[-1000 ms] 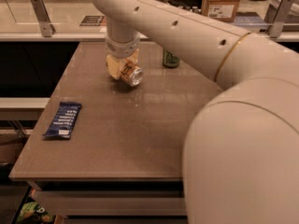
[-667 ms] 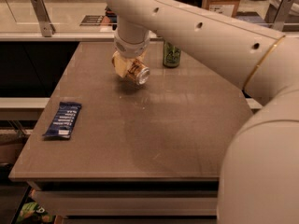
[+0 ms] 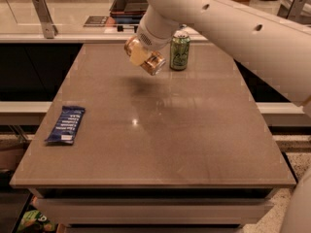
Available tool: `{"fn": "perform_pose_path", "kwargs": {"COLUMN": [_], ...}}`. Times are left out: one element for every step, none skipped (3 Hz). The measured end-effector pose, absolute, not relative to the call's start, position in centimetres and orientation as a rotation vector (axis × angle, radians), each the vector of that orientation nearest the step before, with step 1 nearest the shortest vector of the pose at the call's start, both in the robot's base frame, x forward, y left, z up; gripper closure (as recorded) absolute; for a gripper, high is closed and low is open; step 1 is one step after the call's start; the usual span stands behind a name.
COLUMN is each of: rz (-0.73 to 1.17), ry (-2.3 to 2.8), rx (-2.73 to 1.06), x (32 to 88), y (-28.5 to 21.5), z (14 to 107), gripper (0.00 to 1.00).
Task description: Place orange can upright
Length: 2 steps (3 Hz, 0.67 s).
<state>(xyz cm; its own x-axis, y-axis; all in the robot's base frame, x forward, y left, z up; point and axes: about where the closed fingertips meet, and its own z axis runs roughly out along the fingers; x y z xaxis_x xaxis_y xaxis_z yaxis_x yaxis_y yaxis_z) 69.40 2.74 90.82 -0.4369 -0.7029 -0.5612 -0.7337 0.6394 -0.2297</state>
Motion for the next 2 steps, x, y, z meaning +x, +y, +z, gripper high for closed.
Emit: {"fn": "perform_pose_path", "kwargs": {"rz": [0.103,0.145], "ry": [2.078,1.92], "rx": [-1.135,-1.164], "x": [70.0,70.2], "y": [1.8,1.8], "z": [93.1,95.0], "gripper": [1.0,1.0]}}
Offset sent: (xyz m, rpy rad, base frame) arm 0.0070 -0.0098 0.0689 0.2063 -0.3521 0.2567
